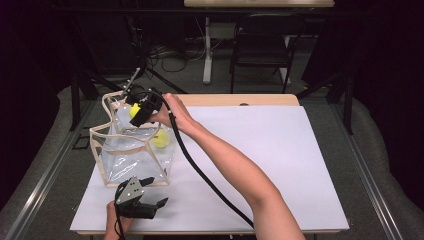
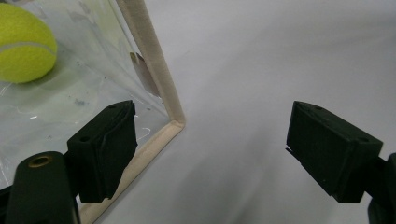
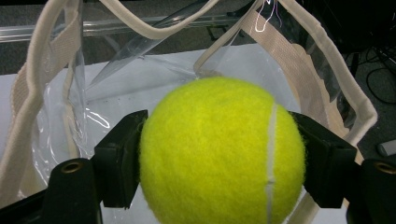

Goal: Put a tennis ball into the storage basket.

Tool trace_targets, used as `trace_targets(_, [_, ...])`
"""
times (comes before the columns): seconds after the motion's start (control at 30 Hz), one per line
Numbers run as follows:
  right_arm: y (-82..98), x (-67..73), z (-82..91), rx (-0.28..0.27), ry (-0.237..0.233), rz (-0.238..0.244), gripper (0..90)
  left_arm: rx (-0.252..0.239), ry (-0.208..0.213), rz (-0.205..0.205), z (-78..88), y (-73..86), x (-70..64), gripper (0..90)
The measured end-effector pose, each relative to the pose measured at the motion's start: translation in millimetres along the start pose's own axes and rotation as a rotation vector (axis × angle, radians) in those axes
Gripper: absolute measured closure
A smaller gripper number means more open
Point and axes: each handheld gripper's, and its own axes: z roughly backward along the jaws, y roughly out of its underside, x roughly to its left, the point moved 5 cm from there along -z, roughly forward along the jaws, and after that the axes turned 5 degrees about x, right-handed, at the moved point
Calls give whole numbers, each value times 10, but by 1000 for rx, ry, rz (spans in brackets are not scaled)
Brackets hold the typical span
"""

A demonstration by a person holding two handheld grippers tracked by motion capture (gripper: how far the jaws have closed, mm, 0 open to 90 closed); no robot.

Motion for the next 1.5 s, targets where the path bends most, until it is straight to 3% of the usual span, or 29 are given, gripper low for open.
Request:
trace_targets(0.37, [5,-26,-80,25,13,-6,241,-1,2,0,4,2,4,162])
trace_targets(0.43, [4,-42,-79,21,12,-22,158,-1,1,-1,9,5,8,162])
trace_targets(0.53, [-3,-75,5,-29,5,-60,59,-3,-1,3,10,8,11,161])
trace_targets(0.7, [51,-111,166,-78,-46,-98,1,2,3,-2,3,6,5,161])
trace_targets(0.77, [88,-118,213,-87,-74,-106,0,2,3,-3,0,5,6,162])
trace_targets(0.97, [176,-140,299,-96,-94,-101,0,4,4,-6,-13,2,7,162])
trace_targets(1.5, [397,-229,455,-90,-76,-96,0,10,11,-2,-45,-10,5,162])
